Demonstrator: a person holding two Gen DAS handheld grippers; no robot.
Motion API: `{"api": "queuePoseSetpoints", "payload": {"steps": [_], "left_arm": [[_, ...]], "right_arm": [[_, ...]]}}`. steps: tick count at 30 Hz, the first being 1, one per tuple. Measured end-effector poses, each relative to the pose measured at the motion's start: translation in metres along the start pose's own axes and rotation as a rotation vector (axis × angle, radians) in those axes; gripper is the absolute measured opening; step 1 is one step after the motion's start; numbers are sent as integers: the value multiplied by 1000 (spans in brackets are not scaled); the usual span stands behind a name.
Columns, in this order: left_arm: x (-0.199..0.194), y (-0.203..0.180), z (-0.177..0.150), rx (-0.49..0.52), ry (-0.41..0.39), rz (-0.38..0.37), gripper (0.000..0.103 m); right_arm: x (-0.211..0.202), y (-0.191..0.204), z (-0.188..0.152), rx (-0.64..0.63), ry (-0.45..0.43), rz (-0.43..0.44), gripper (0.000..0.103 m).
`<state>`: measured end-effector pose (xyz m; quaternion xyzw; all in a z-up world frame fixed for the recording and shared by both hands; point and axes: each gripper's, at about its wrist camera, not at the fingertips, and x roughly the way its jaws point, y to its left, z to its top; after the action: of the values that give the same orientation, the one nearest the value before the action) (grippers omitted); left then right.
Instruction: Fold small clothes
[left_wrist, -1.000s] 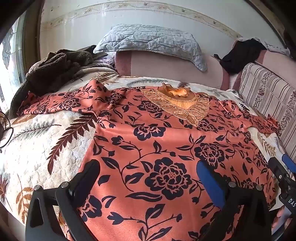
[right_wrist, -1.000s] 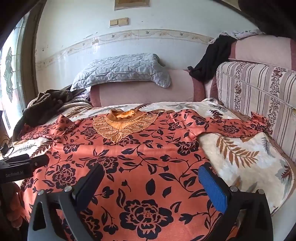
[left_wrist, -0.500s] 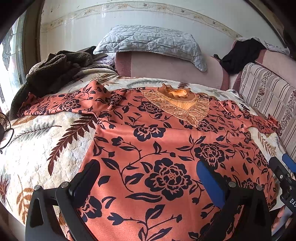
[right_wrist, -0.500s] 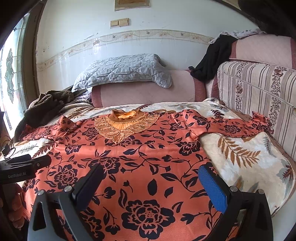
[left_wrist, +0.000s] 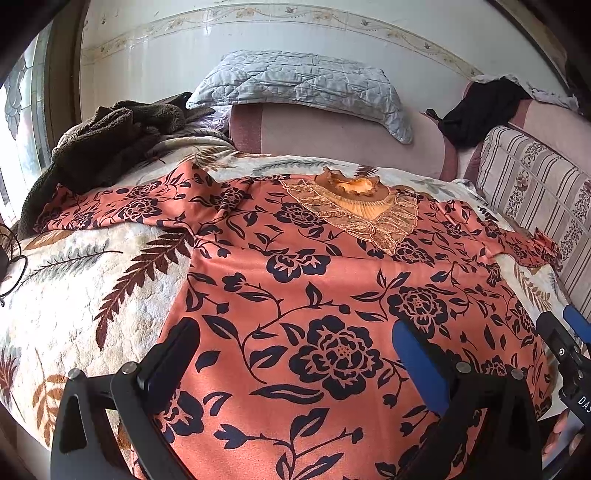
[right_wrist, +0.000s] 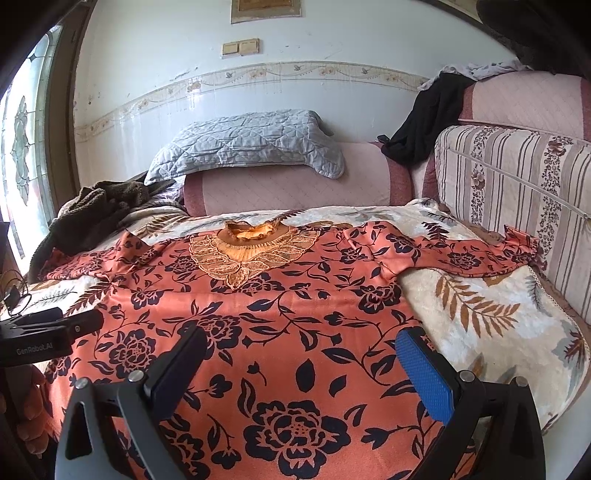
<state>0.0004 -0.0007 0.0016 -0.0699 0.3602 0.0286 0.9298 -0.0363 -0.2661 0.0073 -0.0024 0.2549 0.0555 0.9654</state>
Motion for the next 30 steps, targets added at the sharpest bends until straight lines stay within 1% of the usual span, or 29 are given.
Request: {"api": "queuePoseSetpoints", "payload": {"steps": [1, 3, 7, 9, 11, 15, 17, 22, 24, 27, 30], "left_arm": [[0, 0, 0, 1, -1, 0, 103], [0, 0, 0, 1, -1, -1, 103], [0, 0, 0, 0, -2, -3, 103], [-1, 0, 0, -1, -5, -6, 103], [-1, -1, 0, 2, -10, -6, 103], [0, -2, 0, 5, -7, -6, 103], [0, -2, 1, 7, -4, -6, 103], [-1, -5, 1, 6, -27, -15, 103], [-3, -3, 2, 1, -33, -15, 103], [-3, 4, 3, -16, -14, 2, 103], [4, 8, 2, -30, 31, 13, 103]], "right_arm": [[0, 0, 0, 7, 17, 5, 103], [0, -1, 0, 14, 17, 7, 103], [-1, -1, 0, 10, -14, 3, 103], [-1, -2, 0, 22, -5, 10, 103], [-3, -1, 0, 17, -25, 9, 103], [-1, -2, 0, 22, 8, 8, 103], [-2, -4, 0, 27, 0, 8, 103], [-2, -6, 1, 41, -5, 10, 103], [-3, -8, 1, 43, 5, 13, 103], [-5, -23, 12, 112, 37, 77, 103], [-7, -70, 33, 297, 21, 185, 103]]}}
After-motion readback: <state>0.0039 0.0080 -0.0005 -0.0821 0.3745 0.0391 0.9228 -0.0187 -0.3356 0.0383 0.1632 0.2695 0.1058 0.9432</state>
